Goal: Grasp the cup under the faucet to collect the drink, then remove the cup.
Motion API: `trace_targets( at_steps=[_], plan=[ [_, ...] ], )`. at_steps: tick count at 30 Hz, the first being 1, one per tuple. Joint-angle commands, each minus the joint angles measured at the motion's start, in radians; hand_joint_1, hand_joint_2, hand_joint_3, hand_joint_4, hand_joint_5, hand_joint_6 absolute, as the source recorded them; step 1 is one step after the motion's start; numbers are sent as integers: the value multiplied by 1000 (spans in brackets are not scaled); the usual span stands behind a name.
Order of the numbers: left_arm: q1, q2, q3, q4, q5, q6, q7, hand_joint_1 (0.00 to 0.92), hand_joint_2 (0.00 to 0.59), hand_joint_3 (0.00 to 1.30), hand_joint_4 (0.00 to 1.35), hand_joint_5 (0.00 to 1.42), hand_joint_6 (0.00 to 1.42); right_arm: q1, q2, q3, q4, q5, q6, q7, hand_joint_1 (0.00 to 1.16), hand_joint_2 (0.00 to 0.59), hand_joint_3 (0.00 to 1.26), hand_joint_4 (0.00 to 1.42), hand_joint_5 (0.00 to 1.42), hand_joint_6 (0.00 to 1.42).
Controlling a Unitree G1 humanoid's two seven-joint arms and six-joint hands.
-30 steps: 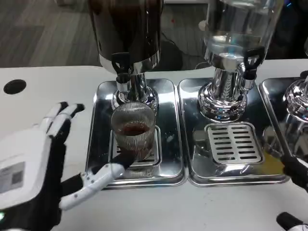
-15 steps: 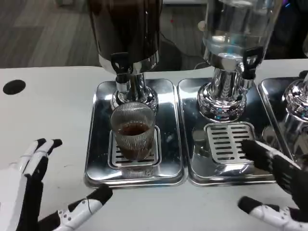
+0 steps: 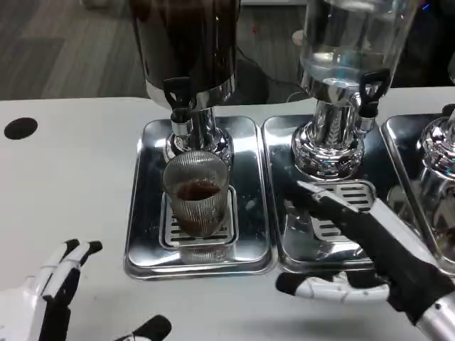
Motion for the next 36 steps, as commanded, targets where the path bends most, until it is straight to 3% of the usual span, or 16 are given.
trace_targets(
  at_steps=[1, 6, 15, 36],
  plan=[
    [47, -7, 5, 22, -11, -46, 36, 0, 36, 195, 67, 180, 472, -45, 50, 49, -51, -55, 78, -37, 595, 30, 62, 70, 83, 82],
    [84, -9, 9, 26, -8, -81, 59, 0, 36, 195, 72, 183, 467, -92, 96, 86, -53, -90, 146, -62, 598, 15, 47, 56, 72, 64],
    [136, -16, 26, 39, -16, -127, 80, 0, 41, 195, 75, 190, 466, -212, 158, 127, 40, -122, 219, -113, 618, 10, 46, 54, 72, 64],
    [200, -26, 96, 73, -65, -208, 94, 0, 50, 205, 76, 192, 464, -393, 264, 209, 271, -156, 237, -199, 660, 13, 58, 67, 77, 64]
  ],
)
